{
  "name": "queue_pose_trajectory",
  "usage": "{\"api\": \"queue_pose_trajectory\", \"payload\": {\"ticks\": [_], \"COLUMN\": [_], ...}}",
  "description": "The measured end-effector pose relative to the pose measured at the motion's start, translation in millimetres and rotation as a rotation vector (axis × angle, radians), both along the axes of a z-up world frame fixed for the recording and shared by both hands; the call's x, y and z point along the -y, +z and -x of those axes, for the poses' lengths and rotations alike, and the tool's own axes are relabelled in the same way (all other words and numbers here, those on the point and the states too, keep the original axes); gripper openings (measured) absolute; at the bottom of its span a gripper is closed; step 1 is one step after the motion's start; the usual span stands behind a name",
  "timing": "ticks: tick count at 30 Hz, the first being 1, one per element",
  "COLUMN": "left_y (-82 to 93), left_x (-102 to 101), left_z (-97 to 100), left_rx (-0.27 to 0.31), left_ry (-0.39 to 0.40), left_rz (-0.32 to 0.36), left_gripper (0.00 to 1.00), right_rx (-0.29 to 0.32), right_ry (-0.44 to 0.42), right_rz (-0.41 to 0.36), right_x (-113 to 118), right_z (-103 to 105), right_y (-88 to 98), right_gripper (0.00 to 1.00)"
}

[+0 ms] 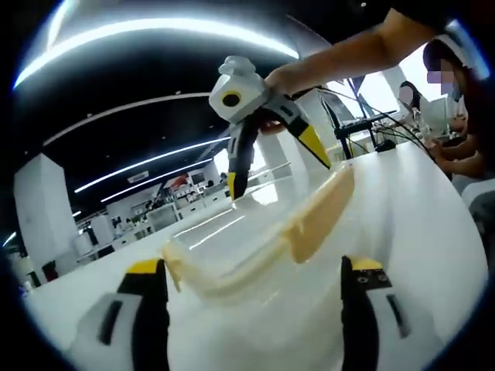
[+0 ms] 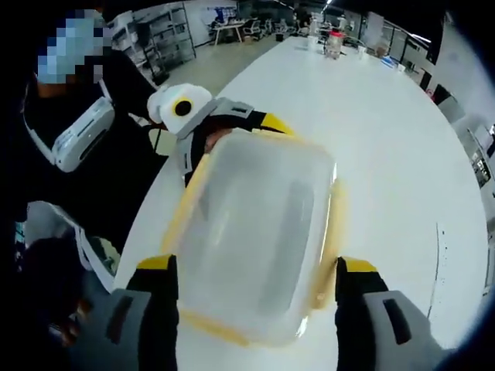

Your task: Snap each plastic latch of the storage box into its locked position after aligning the lid with the box until every specified latch is closed and the lid sits flush.

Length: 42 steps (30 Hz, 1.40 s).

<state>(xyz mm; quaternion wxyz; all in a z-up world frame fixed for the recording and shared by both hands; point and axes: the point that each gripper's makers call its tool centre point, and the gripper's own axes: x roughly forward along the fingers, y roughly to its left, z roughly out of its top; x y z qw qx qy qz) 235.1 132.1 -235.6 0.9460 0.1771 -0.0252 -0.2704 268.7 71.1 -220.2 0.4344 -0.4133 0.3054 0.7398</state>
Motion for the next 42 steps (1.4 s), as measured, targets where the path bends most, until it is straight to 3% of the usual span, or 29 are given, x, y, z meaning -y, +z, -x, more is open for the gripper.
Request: {"api": "queue_pose_trajectory", "payload": {"ticks": [11,33,42], "left_y": [-1.3,-0.7,0.0], "left_x": [2.4,2.8,2.9], "left_z": [-1.4,-1.5,-0.9], "left_rx": [-0.002,-0.002,-0.003], "left_ry": [0.008,0.003,0.0], "left_rz": [0.006,0.027,0.029], "left_gripper": [0.92,0.92,0.91], "right_rx": [-0.045,-0.171,-0.183], "right_ry": [0.004,-0.103,-0.116], "right_rz": [0.101,0.139,0.21], "right_x": [-3.7,-14.3,-15.9], "right_z": [0.2,10.9,10.2], "right_y": [-5.9,-13.0,-13.3], "right_gripper": [0.8,0.7,0.65]}}
